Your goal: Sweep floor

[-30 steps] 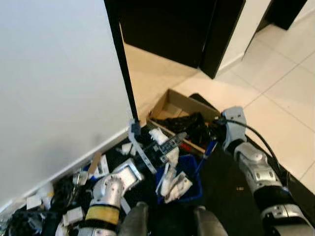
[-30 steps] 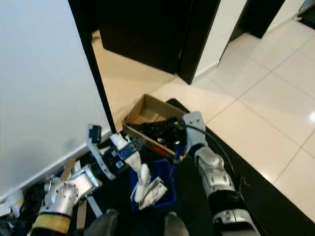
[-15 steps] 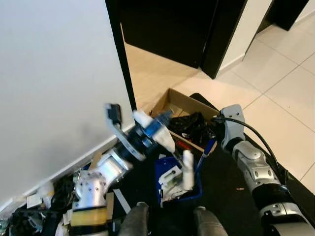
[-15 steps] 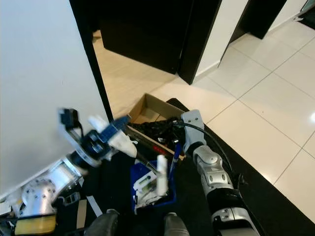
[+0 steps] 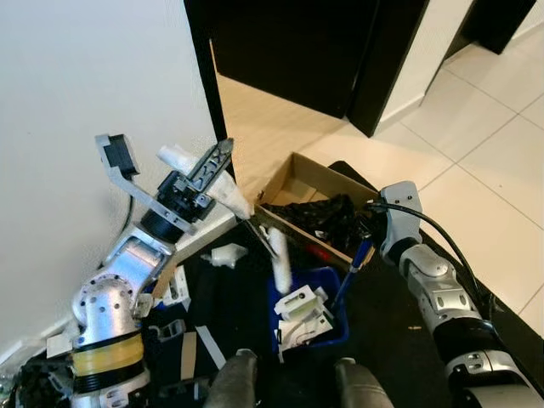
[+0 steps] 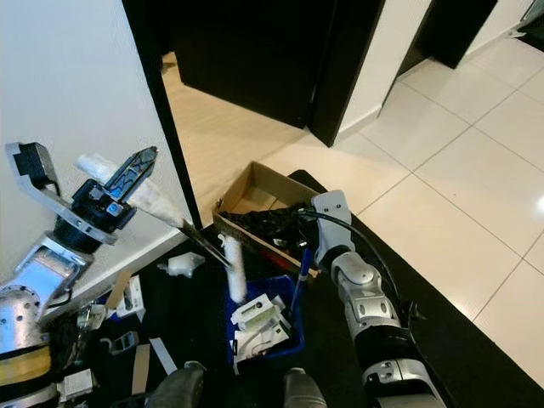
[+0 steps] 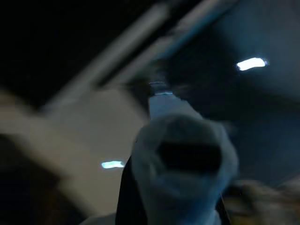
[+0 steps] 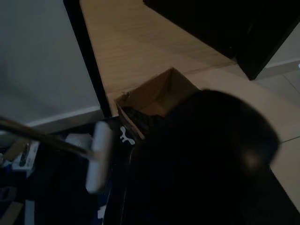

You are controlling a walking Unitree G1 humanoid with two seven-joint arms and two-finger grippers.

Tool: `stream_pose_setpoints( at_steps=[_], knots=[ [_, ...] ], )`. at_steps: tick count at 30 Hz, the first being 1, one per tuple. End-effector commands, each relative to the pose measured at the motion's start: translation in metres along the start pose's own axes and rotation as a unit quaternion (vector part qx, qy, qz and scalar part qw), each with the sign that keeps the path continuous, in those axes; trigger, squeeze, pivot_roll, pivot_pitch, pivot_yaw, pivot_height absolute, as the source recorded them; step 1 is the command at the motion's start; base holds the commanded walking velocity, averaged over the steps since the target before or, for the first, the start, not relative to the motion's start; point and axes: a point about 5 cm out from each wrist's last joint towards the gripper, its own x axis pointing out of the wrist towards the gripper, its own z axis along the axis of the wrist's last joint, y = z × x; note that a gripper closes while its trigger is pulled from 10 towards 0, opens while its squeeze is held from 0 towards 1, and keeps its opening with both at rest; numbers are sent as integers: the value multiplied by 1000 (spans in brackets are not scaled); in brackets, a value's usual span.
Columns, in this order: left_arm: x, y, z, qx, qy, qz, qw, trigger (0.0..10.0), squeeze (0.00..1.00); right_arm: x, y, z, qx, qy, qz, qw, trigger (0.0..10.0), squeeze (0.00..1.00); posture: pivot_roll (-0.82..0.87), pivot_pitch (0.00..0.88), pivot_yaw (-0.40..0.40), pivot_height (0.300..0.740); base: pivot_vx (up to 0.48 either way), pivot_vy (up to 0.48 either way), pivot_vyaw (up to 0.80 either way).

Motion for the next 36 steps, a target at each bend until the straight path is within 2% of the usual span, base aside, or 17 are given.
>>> stream_pose_setpoints(
  at_steps=[1, 2, 4, 5, 6, 7, 8, 13, 14, 15, 16, 20, 28, 30, 34, 35, 36],
  knots=[
    [-6, 21, 4, 120, 42, 126, 984, 10000, 0, -7, -1, -14, 37, 11, -8, 999, 10000, 0, 160, 180, 39, 740, 0, 0, 0],
    [-6, 21, 4, 120, 42, 126, 984, 10000, 0, -7, -1, -14, 37, 11, -8, 999, 10000, 0, 160, 180, 39, 740, 0, 0, 0],
    [-10, 29, -2, 159, 86, 166, 970, 10000, 0, -9, -2, -15, 37, 9, -10, 999, 10000, 0, 161, 179, 41, 740, 0, 0, 0],
    [-10, 29, -2, 159, 86, 166, 970, 10000, 0, -9, -2, -15, 37, 9, -10, 999, 10000, 0, 161, 179, 41, 740, 0, 0, 0],
    [-13, 32, -16, 170, 148, 196, 954, 10000, 0, -13, -3, -15, 48, 0, -13, 999, 10000, 0, 160, 177, 42, 740, 0, 0, 0],
    [-13, 33, -23, 169, 164, 216, 948, 10000, 0, -14, -4, -14, 63, -10, -17, 998, 10000, 0, 160, 176, 42, 740, 0, 0, 0],
    [-13, 34, -27, 166, 171, 227, 944, 10000, 0, -15, -5, -13, 72, -16, -20, 997, 10000, 0, 158, 173, 42, 740, 0, 0, 0],
    [-5, 38, -38, 97, 157, 283, 941, 10000, 0, -17, -9, -7, 107, -44, -40, 992, 10000, 0, 146, 164, 45, 740, 0, 0, 0],
    [-5, 38, -38, 97, 157, 283, 941, 10000, 0, -17, -9, -7, 107, -44, -40, 992, 10000, 0, 146, 164, 45, 740, 0, 0, 0],
    [-3, 45, -46, 21, 119, 302, 946, 10000, 0, -20, -13, -1, 118, -66, -54, 989, 10000, 0, 135, 158, 49, 740, 0, 0, 0],
    [-4, 47, -49, -6, 105, 303, 947, 10000, 0, -22, -14, 1, 119, -73, -59, 988, 10000, 0, 131, 154, 50, 740, 0, 0, 0],
    [-6, 42, -56, -45, 86, 299, 949, 10000, 0, -28, -18, 6, 122, -91, -65, 986, 10000, 0, 127, 149, 50, 740, 0, 0, 0],
    [1, 26, -66, -43, 127, 257, 957, 10000, 0, -36, -20, 19, 125, -116, -65, 983, 10000, 0, 122, 142, 51, 740, 0, 0, 0],
    [8, 22, -66, -13, 135, 249, 959, 10000, 0, -39, -21, 29, 129, -135, -67, 980, 10000, 0, 119, 137, 52, 740, 0, 0, 0],
    [11, 21, -66, -19, 126, 244, 961, 10000, 0, -41, -24, 36, 146, -147, -74, 975, 10000, 0, 114, 131, 54, 740, 0, 0, 0],
    [15, 21, -64, -25, 117, 242, 963, 10000, 0, -44, -30, 45, 172, -164, -85, 968, 10000, 0, 112, 124, 53, 740, 0, 0, 0],
    [15, 21, -64, -25, 117, 242, 963, 10000, 0, -44, -30, 45, 172, -164, -85, 968, 10000, 0, 112, 124, 53, 740, 0, 0, 0]
  ],
)
